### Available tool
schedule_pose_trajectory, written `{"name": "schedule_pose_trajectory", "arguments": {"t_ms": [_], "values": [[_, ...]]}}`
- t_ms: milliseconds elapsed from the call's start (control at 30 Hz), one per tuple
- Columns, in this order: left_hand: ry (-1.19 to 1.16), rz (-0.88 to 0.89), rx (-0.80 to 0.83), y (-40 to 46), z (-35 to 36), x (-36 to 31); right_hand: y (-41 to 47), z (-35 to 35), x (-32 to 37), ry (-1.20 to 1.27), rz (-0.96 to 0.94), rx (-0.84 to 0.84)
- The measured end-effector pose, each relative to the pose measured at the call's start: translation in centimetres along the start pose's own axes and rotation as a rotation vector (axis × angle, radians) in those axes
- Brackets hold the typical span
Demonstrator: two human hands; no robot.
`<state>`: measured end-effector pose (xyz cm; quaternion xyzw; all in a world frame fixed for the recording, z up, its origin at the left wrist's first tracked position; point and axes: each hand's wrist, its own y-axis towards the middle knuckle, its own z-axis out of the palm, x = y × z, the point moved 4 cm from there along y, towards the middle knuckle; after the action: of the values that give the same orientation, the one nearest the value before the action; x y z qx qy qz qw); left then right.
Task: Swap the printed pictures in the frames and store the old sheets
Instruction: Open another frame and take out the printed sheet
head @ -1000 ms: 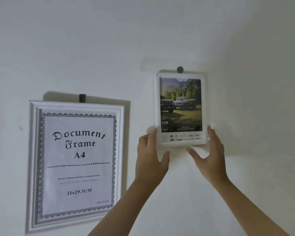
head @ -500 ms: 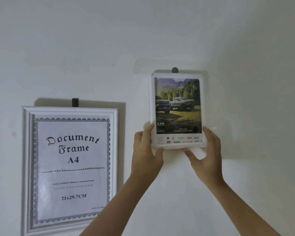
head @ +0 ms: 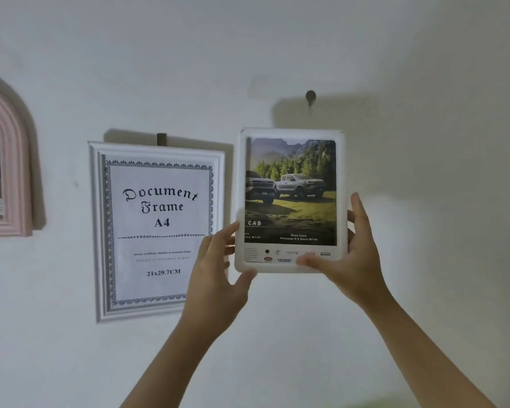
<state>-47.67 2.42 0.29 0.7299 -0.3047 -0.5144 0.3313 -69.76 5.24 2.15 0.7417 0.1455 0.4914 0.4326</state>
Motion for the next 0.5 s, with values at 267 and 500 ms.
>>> {"name": "schedule_pose_trajectory", "arguments": {"t_ms": [267, 500], "values": [[-0.052, -0.239, 0.105, -10.4, -6.8, 3.6, -10.2, 5.6, 2.8, 0.295, 0.112, -0.101], [-0.004, -0.507, 0.180, -20.0, -12.1, 8.5, -19.1, 12.8, 2.1, 0.301, 0.333, -0.093]]}}
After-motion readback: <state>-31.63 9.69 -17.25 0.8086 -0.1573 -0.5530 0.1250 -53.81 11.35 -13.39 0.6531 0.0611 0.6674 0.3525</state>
